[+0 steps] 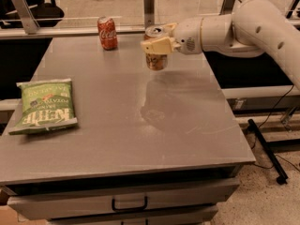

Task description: Move orange can near coke can

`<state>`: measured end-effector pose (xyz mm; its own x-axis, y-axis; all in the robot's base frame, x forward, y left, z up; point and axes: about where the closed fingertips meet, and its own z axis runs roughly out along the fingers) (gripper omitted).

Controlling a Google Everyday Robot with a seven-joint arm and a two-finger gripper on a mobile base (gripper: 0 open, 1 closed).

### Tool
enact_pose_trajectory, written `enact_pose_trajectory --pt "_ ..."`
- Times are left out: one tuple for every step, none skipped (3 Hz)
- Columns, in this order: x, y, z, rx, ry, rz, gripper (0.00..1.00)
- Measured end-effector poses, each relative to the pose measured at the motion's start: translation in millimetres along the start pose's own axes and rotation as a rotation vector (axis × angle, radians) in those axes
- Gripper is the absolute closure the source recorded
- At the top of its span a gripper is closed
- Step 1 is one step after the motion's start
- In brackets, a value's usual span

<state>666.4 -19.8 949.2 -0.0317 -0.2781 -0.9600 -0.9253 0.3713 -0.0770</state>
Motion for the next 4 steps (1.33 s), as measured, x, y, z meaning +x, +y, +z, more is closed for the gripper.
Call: enact_pose_trajectory --pt "-14 -20 63 0.018 -0.058 -0.011 1.00" --pt "-27 -45 113 0.047 -0.087 -0.026 1.00" --pt "-30 -71 149 0.089 -0.078 -0.024 0.82" --pt "-25 -84 171 0.121 -0.066 0.001 0.59"
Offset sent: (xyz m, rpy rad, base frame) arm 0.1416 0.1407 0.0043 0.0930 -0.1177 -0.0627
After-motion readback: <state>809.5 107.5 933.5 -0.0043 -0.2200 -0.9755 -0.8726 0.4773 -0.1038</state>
